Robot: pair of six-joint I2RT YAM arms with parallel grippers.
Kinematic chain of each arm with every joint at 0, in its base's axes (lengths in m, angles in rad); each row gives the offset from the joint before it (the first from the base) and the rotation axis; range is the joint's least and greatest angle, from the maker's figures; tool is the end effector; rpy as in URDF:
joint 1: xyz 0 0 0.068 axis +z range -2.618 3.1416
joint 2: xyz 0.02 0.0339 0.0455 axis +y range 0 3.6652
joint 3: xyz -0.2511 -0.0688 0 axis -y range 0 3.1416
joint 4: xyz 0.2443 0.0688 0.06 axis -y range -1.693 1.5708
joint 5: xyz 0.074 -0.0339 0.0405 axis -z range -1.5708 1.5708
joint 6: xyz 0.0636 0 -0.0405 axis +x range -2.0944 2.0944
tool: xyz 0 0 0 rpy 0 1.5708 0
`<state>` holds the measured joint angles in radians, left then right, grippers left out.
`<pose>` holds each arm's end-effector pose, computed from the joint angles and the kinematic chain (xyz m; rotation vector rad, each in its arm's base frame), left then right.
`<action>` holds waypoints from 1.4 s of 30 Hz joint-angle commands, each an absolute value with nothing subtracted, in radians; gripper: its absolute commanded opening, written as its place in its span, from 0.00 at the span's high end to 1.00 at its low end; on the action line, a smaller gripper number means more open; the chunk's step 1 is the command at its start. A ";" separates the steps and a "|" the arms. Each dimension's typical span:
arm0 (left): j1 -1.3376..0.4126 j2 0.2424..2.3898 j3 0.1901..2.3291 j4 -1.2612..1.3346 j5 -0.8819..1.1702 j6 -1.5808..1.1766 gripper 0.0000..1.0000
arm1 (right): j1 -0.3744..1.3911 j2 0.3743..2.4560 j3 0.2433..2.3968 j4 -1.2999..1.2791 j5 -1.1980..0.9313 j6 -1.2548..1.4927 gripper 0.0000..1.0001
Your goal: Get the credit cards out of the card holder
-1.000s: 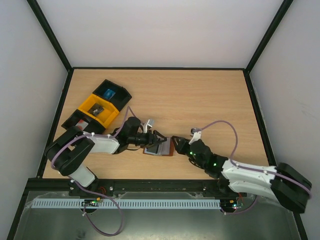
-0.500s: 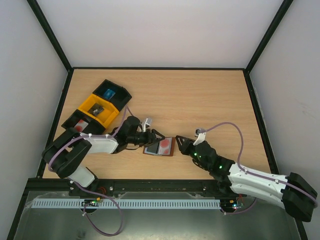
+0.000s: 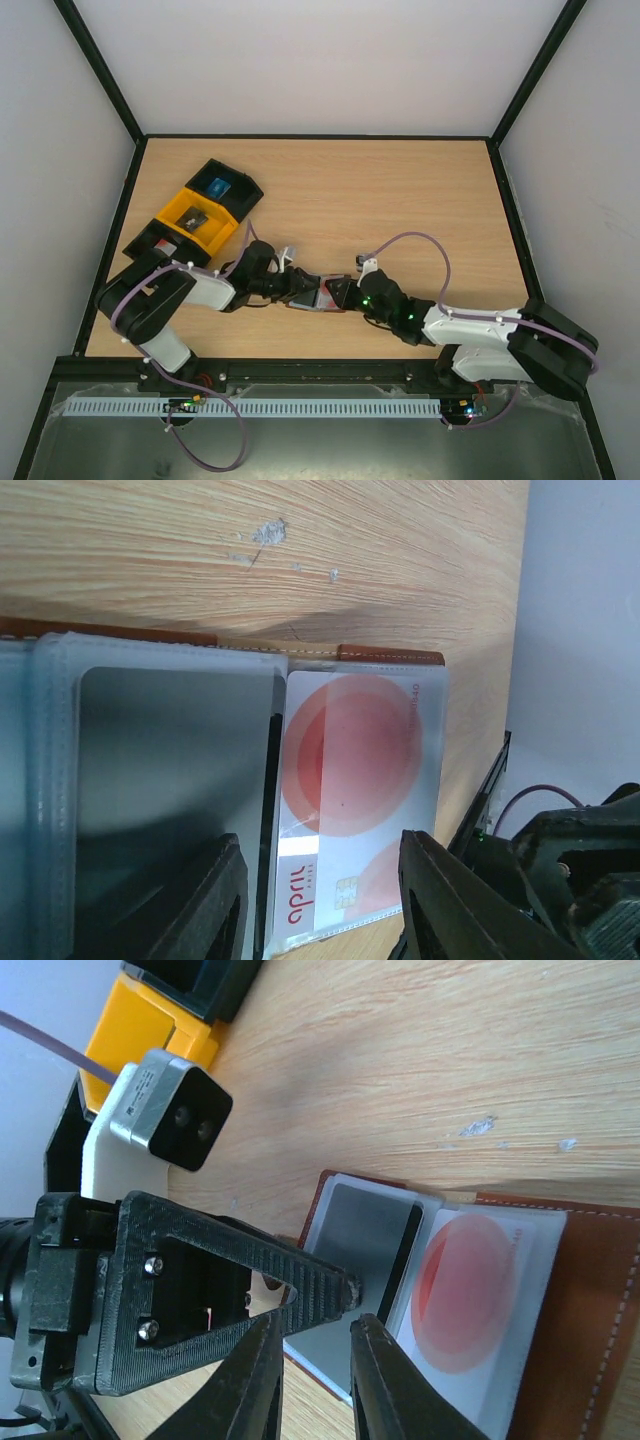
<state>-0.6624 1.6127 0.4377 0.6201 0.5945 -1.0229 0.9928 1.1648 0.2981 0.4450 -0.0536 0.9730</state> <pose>0.2050 -0.2051 0.0954 -0.0281 2.4785 -1.5133 0.1338 0.2114 0.1405 -0.0612 2.2465 1.2439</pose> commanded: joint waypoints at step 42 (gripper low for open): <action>-0.673 1.740 0.451 0.718 0.621 -1.007 0.70 | 0.998 1.395 0.240 0.466 -0.001 1.035 0.89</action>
<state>-0.6662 1.7142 0.4438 0.7330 0.6296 -1.0180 0.9943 1.3697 0.2588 0.4839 -0.0147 1.0222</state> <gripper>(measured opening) 0.299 0.113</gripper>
